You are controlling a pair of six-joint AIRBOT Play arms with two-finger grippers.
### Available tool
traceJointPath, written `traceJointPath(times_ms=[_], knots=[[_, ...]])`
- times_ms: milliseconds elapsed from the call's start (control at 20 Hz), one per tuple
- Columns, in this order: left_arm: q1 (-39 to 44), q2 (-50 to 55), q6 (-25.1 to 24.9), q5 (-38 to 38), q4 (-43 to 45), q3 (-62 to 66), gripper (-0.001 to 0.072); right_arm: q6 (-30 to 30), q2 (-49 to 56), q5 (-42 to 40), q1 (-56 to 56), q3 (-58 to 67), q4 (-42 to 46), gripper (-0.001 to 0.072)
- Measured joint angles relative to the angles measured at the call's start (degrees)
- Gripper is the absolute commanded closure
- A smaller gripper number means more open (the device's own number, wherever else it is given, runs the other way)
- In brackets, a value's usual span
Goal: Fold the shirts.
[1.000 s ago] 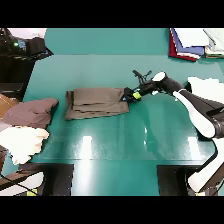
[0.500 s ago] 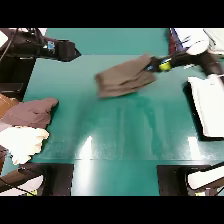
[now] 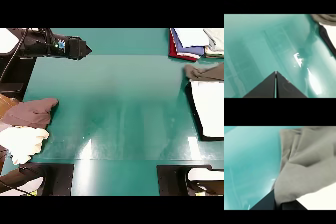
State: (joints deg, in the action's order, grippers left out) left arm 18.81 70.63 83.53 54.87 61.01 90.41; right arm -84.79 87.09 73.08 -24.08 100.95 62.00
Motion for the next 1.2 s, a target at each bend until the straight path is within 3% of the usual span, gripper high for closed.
traceJointPath(times_ms=[650, 900, 1200], knots=[[0.11, 0.00, 0.04, -0.39, 0.02, 0.00, 0.0684, 0.04, -7.39, -3.82, -6.84, 0.11, -5.49, 0.0699], [0.11, 0.00, 0.00, -0.39, 0.07, 0.00, 0.0685, 0.92, -11.47, 2.56, -9.35, 0.11, -5.62, 0.0699], [0.11, 0.00, -1.16, -0.20, 0.09, 0.00, 0.0684, 1.20, -13.99, 11.61, -10.78, -3.41, 6.03, 0.0698]])
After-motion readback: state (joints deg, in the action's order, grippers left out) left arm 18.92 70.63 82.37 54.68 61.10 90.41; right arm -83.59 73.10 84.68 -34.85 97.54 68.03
